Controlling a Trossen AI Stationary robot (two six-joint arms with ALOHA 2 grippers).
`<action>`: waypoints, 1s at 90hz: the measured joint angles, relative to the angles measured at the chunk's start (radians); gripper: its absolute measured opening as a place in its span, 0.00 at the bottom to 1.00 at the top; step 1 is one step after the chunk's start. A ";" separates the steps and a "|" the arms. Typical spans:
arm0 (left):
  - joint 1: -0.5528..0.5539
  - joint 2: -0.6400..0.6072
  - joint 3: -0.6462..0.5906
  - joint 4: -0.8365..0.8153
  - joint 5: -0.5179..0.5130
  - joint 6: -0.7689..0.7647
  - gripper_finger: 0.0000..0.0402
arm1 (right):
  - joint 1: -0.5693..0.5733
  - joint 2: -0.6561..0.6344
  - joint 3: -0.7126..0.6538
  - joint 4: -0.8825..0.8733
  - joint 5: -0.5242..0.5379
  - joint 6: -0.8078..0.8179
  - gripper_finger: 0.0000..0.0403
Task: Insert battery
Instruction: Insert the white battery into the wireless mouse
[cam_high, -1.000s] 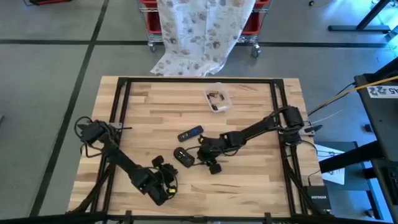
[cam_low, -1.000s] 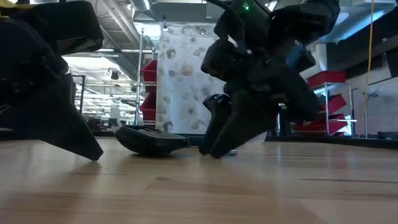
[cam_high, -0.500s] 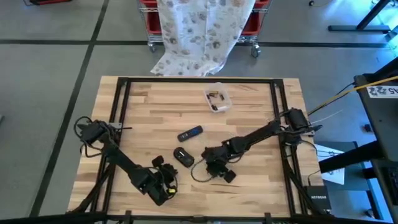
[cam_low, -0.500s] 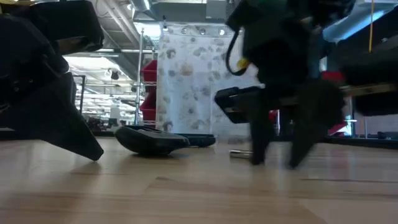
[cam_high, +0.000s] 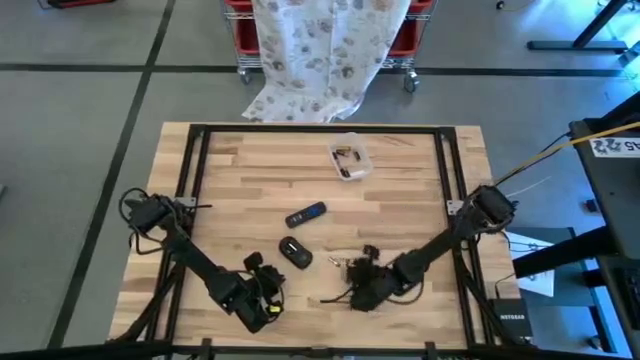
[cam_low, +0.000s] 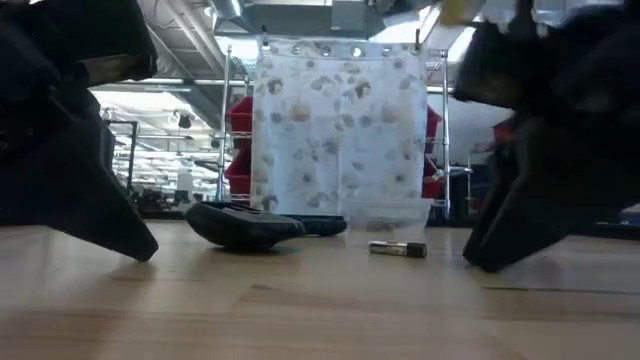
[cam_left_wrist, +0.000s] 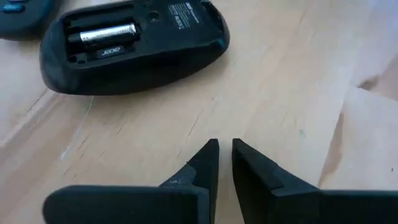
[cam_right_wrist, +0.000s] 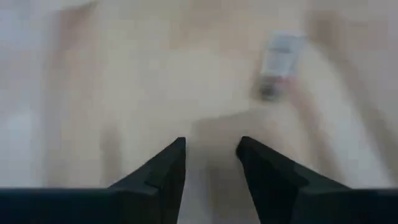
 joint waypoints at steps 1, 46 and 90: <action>0.000 0.000 0.000 0.000 -0.003 0.002 0.07 | 0.005 0.001 -0.004 0.000 0.026 0.012 0.35; -0.006 0.000 0.000 -0.013 -0.055 0.044 0.07 | -0.015 0.125 -0.013 0.305 0.148 -0.157 0.35; -0.004 0.000 0.000 -0.015 -0.067 0.038 0.07 | -0.030 0.202 0.086 0.383 0.144 -0.074 0.64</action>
